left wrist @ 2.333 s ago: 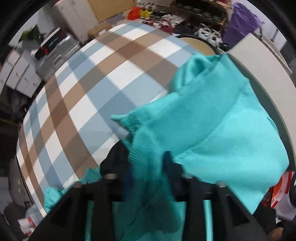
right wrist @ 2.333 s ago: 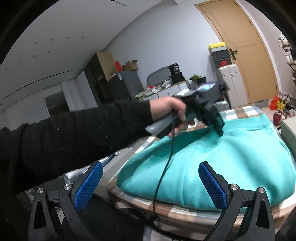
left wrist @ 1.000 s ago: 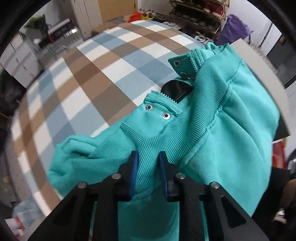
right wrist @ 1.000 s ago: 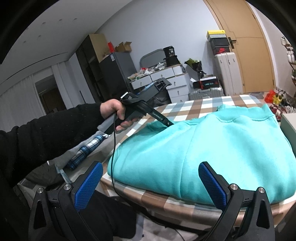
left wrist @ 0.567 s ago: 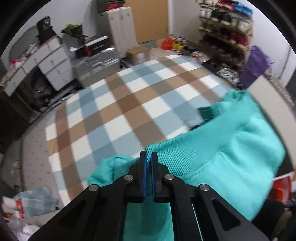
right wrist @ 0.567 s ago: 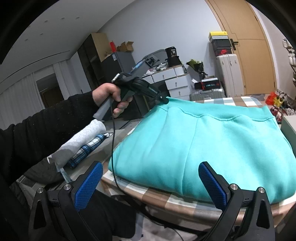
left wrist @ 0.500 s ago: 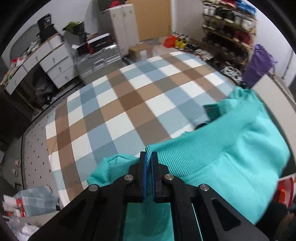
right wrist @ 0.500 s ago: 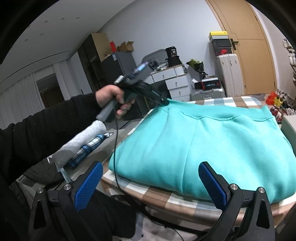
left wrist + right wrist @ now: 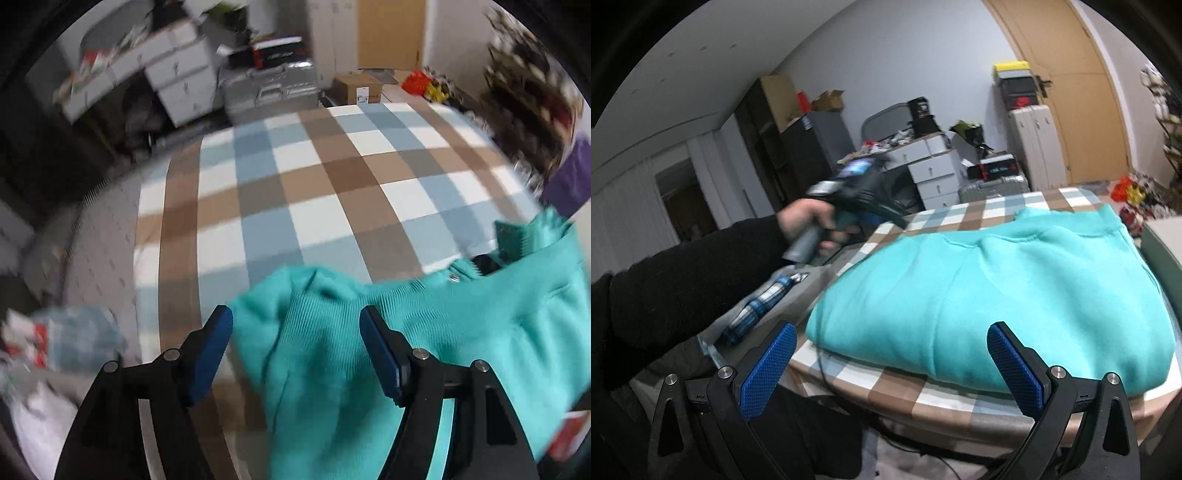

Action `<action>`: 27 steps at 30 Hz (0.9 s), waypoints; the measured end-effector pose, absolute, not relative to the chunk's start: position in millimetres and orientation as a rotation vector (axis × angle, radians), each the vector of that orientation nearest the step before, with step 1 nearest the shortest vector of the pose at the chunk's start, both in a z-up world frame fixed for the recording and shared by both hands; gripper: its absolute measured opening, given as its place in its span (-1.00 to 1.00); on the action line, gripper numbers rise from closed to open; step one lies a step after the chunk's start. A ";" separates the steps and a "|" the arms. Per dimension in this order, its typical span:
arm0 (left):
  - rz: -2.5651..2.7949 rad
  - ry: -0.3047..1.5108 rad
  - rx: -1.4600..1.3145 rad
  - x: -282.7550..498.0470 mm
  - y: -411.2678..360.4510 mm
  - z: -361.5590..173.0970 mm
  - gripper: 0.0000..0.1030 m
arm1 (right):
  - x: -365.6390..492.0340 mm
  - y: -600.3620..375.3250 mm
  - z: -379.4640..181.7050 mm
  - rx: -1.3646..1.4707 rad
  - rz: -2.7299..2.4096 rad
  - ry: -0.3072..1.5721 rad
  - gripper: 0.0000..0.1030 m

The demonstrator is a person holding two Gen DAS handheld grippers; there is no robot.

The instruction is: Fold large clothes

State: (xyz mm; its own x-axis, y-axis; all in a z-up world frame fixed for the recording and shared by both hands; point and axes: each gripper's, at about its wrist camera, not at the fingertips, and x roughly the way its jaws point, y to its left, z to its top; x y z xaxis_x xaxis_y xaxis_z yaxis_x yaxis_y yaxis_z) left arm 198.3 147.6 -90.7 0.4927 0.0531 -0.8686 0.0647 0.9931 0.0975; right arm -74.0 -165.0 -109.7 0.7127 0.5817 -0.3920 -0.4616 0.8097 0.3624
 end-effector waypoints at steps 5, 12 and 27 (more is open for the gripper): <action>-0.194 0.977 -0.041 122.5 139.1 -78.4 0.31 | -59.4 -184.0 -108.9 0.356 0.542 0.506 1.00; -0.380 1.062 -0.030 79.1 74.2 -139.2 0.31 | 36.0 -160.4 -109.1 0.164 0.348 0.727 0.98; -0.360 0.972 -0.057 74.9 96.4 -171.8 0.31 | 114.7 -143.7 -138.8 -0.102 0.128 1.064 0.34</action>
